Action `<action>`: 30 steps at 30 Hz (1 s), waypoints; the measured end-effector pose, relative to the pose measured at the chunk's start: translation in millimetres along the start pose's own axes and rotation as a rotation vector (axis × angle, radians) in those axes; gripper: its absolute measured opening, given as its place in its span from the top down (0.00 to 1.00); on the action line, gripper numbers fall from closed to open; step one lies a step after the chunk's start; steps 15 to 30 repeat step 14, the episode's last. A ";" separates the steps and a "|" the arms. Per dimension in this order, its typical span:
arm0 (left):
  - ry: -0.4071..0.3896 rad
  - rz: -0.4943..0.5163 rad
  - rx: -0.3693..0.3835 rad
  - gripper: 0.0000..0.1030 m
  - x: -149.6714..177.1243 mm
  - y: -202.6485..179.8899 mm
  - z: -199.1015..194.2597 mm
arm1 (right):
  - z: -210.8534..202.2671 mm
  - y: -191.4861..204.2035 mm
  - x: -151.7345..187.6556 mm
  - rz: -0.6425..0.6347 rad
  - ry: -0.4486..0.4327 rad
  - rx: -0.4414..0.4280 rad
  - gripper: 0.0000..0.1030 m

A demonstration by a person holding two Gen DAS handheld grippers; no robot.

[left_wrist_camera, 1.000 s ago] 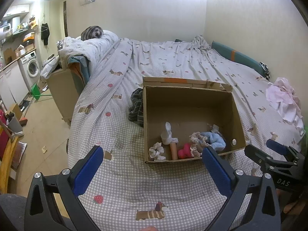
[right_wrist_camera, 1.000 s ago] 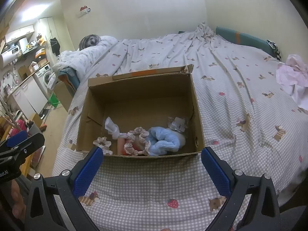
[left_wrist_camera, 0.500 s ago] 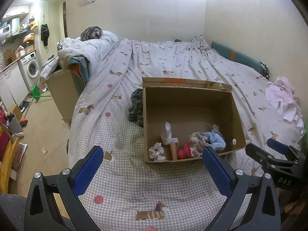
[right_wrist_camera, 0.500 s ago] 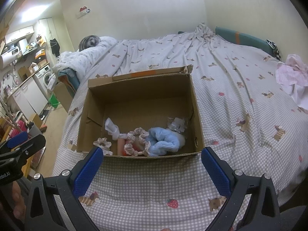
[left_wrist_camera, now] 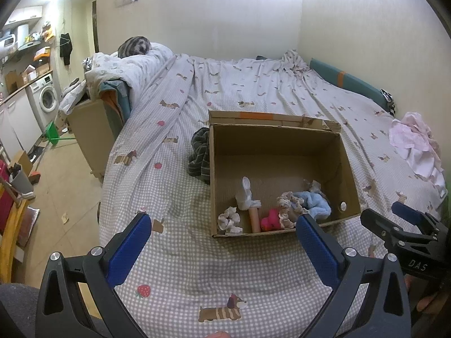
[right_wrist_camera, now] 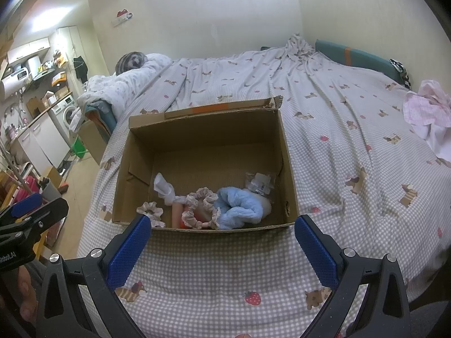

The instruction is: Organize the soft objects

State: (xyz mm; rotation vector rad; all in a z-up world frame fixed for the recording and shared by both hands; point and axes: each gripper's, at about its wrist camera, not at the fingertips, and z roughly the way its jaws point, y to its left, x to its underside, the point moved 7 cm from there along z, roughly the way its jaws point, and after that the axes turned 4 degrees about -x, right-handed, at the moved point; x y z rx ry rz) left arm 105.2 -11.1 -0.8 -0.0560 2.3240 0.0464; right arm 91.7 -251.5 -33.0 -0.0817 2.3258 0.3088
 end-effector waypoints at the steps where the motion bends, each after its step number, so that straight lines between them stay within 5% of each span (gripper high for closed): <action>1: 0.002 -0.001 0.000 0.01 0.4 0.5 0.1 | 0.0 0.0 0.0 0.000 0.000 0.000 0.00; 30: 0.014 -0.007 0.009 0.01 2.3 -0.1 2.6 | 0.5 -0.2 -0.3 0.002 -0.002 -0.003 0.00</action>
